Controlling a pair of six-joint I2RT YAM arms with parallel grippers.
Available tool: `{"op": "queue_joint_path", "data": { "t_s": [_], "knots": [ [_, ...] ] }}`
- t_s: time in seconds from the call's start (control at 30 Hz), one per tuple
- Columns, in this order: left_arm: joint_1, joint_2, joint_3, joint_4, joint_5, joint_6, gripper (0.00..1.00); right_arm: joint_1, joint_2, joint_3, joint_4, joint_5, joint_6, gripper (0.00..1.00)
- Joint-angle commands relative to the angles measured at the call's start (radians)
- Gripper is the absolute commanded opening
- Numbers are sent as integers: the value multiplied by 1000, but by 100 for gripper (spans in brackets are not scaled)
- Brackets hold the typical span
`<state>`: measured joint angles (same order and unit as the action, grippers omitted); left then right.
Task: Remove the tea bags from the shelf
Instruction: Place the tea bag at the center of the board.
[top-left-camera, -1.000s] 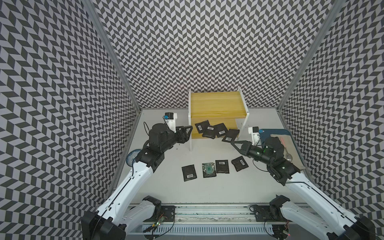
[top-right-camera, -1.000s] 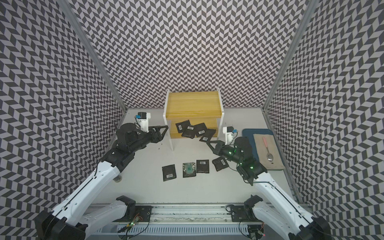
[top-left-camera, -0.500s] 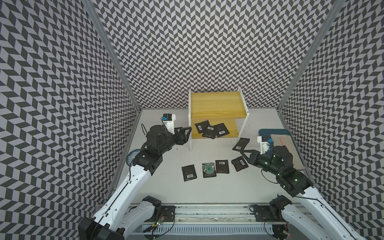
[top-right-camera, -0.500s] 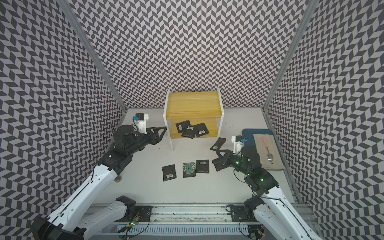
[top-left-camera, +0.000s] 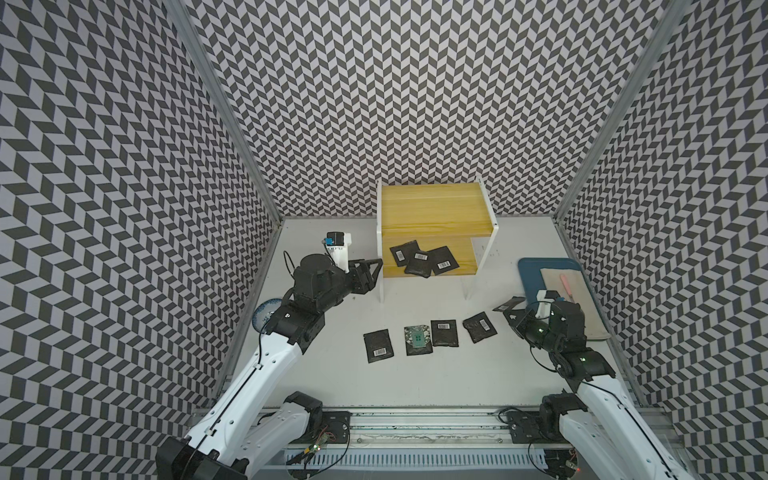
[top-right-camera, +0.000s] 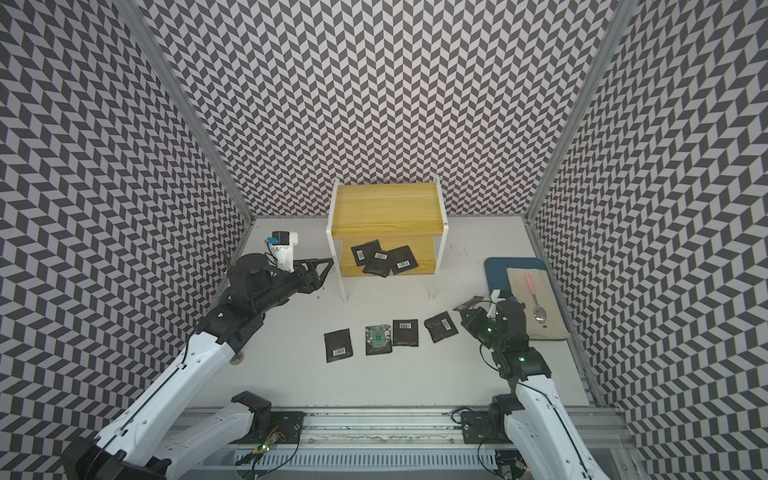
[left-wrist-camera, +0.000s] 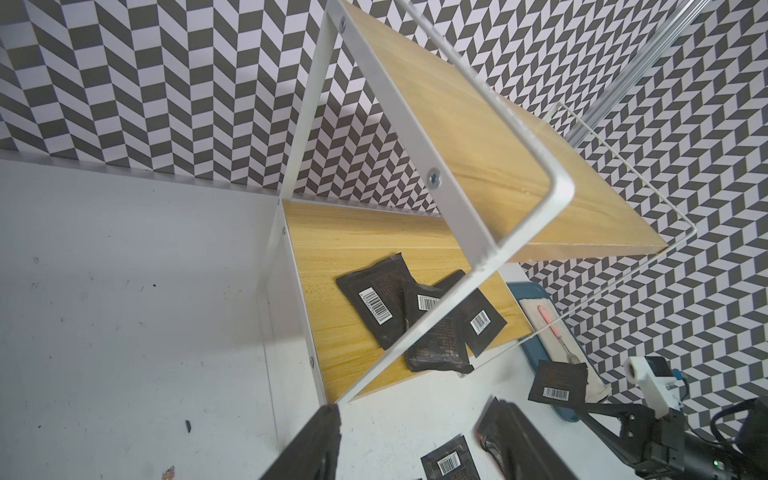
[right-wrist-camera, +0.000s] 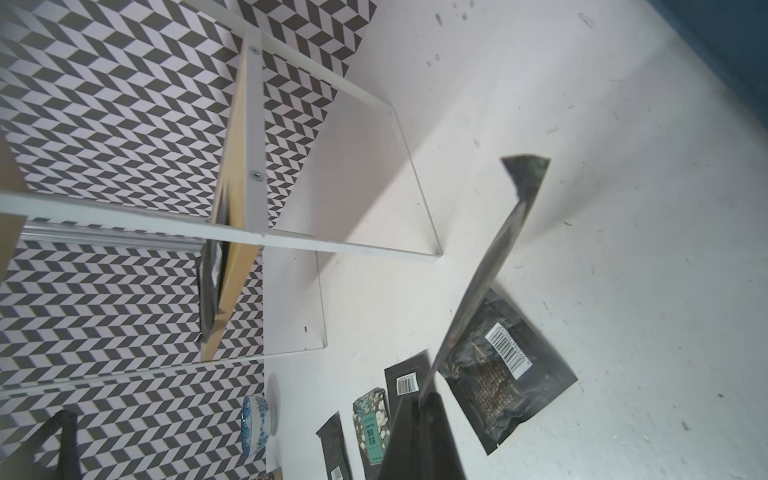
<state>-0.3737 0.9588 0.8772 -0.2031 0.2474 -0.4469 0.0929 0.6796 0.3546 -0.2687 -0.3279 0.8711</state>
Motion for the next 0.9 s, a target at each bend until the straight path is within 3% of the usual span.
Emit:
{"op": "queue_joint_path", "data": {
  "t_s": [0.0,0.57,0.87],
  "knots": [
    [-5,-11,-12,8,-2,-7,63,-11,3,-40,172,36,65,0],
    [-5,-8,-36,19,-1,-12,63,-23,151,-234,428,114,143,0],
    [-5,-7,-38,21,0,-16,63,-23,211,-253,484,125,145,0]
  ]
}}
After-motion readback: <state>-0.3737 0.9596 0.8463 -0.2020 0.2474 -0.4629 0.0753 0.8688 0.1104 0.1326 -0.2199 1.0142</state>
